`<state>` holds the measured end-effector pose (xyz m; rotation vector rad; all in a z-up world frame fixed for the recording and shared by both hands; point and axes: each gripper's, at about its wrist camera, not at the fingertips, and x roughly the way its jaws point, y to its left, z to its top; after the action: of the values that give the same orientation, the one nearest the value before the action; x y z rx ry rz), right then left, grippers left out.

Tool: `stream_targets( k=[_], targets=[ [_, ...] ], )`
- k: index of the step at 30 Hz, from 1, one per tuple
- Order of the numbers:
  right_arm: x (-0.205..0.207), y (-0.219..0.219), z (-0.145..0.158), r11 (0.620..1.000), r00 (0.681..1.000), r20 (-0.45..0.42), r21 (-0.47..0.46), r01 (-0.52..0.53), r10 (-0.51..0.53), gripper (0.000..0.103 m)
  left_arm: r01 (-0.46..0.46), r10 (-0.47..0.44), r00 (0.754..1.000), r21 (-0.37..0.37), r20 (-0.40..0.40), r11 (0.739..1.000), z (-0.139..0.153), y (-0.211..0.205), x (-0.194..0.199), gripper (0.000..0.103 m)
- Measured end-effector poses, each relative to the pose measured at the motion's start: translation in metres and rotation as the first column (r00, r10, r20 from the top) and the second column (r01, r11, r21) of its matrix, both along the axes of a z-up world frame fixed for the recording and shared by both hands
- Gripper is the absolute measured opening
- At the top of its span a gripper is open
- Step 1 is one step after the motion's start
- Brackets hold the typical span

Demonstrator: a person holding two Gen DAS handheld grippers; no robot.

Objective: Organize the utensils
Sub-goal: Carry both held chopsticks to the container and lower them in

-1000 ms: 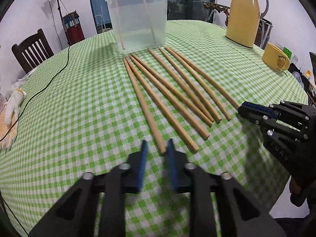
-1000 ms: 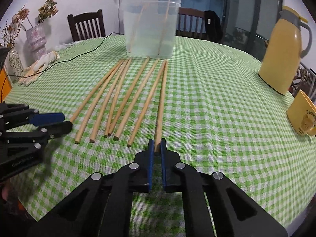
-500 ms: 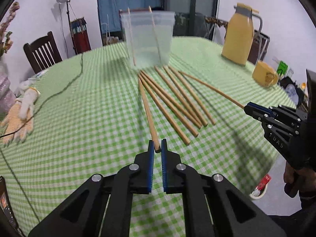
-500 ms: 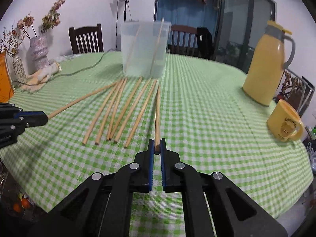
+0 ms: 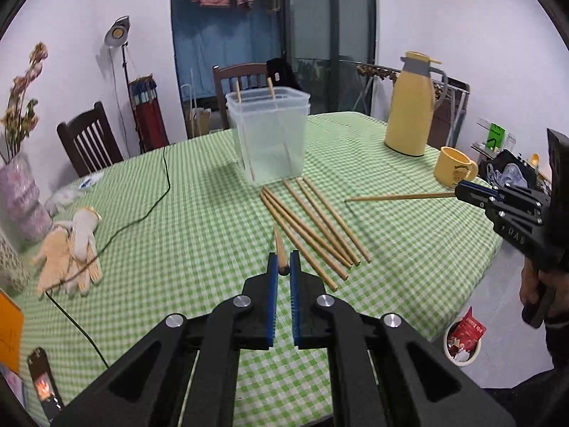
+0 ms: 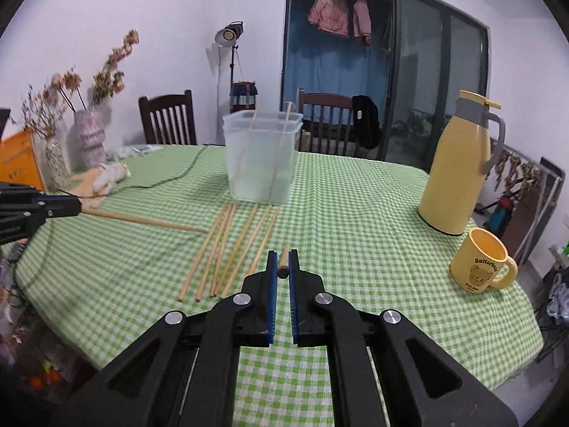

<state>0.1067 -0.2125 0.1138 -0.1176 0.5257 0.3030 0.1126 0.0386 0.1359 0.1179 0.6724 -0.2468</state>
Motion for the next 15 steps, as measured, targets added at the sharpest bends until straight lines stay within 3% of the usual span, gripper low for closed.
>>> stream_targets(
  k=[5, 11, 15],
  targets=[
    [0.0, -0.013, 0.026, 0.997, 0.998, -0.023, 0.059, -0.051, 0.052, 0.006, 0.051, -0.051, 0.999, 0.01, 0.011, 0.999, 0.031, 0.002, 0.003, 0.004],
    [0.02, -0.017, 0.064, 0.992, 0.992, -0.014, 0.039, -0.121, 0.122, 0.006, 0.129, -0.129, 0.992, 0.024, -0.002, 0.991, 0.066, -0.001, 0.029, 0.004],
    [0.05, -0.017, 0.078, 0.981, 0.979, -0.086, 0.075, -0.179, 0.185, 0.006, 0.158, -0.157, 0.987, 0.014, -0.041, 0.987, 0.081, -0.001, 0.061, 0.004]
  ],
)
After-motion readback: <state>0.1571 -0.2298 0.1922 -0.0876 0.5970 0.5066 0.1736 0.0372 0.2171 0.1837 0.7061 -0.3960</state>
